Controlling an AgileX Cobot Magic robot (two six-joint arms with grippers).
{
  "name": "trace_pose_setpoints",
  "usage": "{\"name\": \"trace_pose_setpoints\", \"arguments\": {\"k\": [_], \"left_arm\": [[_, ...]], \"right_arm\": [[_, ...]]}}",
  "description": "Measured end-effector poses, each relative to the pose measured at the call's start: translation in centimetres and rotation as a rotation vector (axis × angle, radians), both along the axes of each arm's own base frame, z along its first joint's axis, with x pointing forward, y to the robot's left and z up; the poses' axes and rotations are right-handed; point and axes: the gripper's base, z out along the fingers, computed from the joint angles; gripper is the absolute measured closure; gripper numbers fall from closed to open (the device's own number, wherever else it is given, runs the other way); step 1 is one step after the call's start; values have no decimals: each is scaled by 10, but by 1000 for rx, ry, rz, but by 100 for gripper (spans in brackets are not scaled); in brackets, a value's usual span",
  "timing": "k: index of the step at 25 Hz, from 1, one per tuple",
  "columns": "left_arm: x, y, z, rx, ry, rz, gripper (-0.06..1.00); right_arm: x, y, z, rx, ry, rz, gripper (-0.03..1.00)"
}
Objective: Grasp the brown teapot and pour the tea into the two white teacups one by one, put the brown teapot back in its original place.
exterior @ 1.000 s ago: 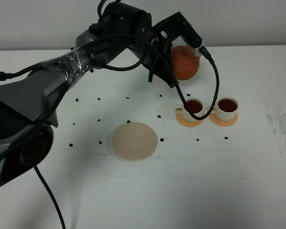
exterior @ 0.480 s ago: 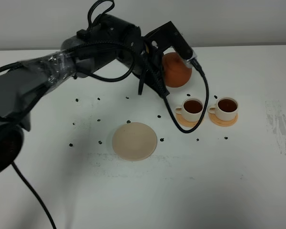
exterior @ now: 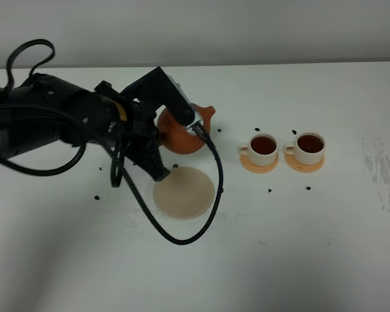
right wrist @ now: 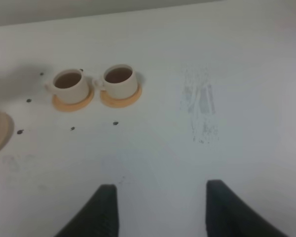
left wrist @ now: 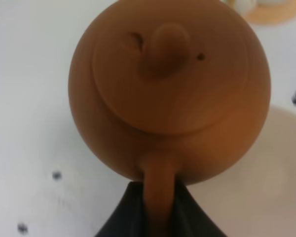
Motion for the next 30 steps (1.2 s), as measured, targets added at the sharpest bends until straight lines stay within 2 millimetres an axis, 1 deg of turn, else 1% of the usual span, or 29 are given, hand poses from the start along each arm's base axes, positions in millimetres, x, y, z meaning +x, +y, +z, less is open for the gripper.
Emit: {"name": "trace_pose_setpoints", "arguments": {"k": [3, 5, 7, 11, 14, 21, 23, 30], "left_arm": [[-15, 13, 6, -27, 16, 37, 86], [-24, 21, 4, -44, 59, 76, 86], [-31, 24, -1, -62, 105, 110, 86], [-42, 29, -17, -52, 190, 144, 86], [-42, 28, -26, -45, 218, 149, 86], [-35, 24, -54, -24, 262, 166, 86], [-35, 20, -60, -21, 262, 159, 86], [-37, 7, -59, -41, 221, 126, 86]], "right_arm": [[0, 0, 0, 0, 0, 0, 57], [0, 0, 0, 0, 0, 0, 57], [0, 0, 0, 0, 0, 0, 57], [0, 0, 0, 0, 0, 0, 57], [0, 0, 0, 0, 0, 0, 57], [0, 0, 0, 0, 0, 0, 57], [0, 0, 0, 0, 0, 0, 57], [0, 0, 0, 0, 0, 0, 57]]}}
